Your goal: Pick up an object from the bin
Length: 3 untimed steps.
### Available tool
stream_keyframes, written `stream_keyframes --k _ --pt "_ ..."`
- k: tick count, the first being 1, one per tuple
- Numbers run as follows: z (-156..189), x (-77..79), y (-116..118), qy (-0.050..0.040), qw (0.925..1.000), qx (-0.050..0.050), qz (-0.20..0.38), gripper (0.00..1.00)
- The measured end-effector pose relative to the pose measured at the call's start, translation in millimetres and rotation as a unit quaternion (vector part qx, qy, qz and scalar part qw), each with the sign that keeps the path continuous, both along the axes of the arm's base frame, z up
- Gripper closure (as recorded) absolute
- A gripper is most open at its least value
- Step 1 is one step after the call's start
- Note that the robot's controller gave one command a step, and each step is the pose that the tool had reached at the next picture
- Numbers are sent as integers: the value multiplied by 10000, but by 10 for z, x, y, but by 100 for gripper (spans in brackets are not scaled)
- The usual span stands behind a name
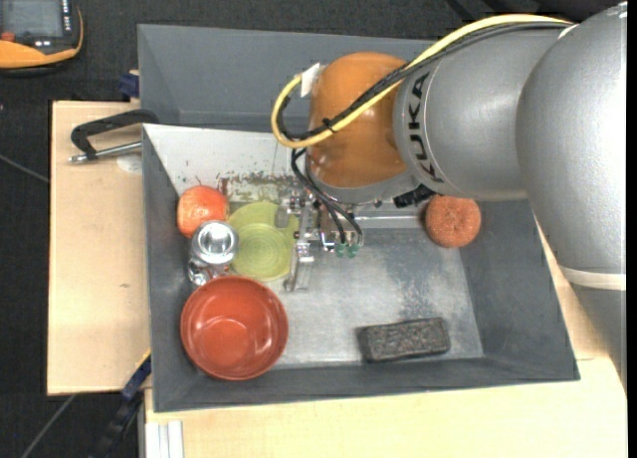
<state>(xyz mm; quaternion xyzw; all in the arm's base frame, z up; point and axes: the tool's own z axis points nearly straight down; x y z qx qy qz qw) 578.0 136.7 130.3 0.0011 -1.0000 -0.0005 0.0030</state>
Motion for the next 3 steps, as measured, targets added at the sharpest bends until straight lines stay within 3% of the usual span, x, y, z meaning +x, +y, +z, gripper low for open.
stream_keyframes --k 3 --pt "51 20 -8 -41 10000 5 -11 0"
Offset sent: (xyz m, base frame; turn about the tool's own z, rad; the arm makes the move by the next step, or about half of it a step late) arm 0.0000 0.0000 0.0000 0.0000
